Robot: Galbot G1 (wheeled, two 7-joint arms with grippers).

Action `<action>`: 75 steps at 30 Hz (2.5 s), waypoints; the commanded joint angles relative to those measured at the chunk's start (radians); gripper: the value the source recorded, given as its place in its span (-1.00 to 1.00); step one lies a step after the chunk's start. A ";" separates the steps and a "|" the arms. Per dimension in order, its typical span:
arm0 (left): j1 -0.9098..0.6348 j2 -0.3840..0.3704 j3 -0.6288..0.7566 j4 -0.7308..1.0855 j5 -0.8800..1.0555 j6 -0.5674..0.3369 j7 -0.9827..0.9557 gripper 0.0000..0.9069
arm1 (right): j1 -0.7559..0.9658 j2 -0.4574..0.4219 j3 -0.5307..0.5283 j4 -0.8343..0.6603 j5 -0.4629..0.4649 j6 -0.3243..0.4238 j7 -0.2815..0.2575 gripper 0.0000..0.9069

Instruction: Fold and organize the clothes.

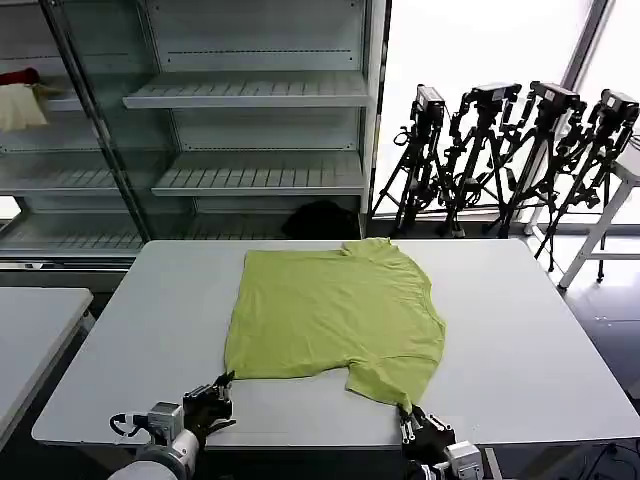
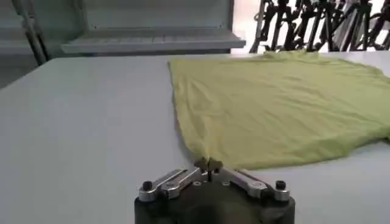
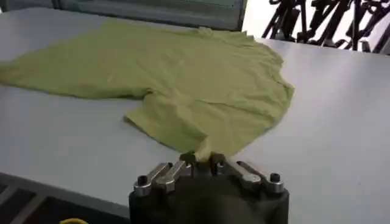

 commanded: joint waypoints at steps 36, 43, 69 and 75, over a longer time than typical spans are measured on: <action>-0.486 -0.130 0.144 0.247 -0.106 0.038 -0.254 -0.98 | 0.666 -0.007 0.001 -0.397 -0.094 0.017 -0.353 -1.00; -0.531 -0.163 0.162 0.313 -0.079 0.041 -0.307 -0.98 | 0.783 0.033 -0.079 -0.527 -0.147 0.029 -0.412 -1.00; -0.556 -0.178 0.192 0.414 0.013 0.042 -0.240 1.00 | 0.767 0.073 -0.102 -0.630 -0.190 0.074 -0.422 1.00; -0.535 -0.150 0.185 0.394 0.030 0.042 -0.211 1.00 | 0.747 0.071 -0.094 -0.612 -0.171 0.042 -0.361 1.00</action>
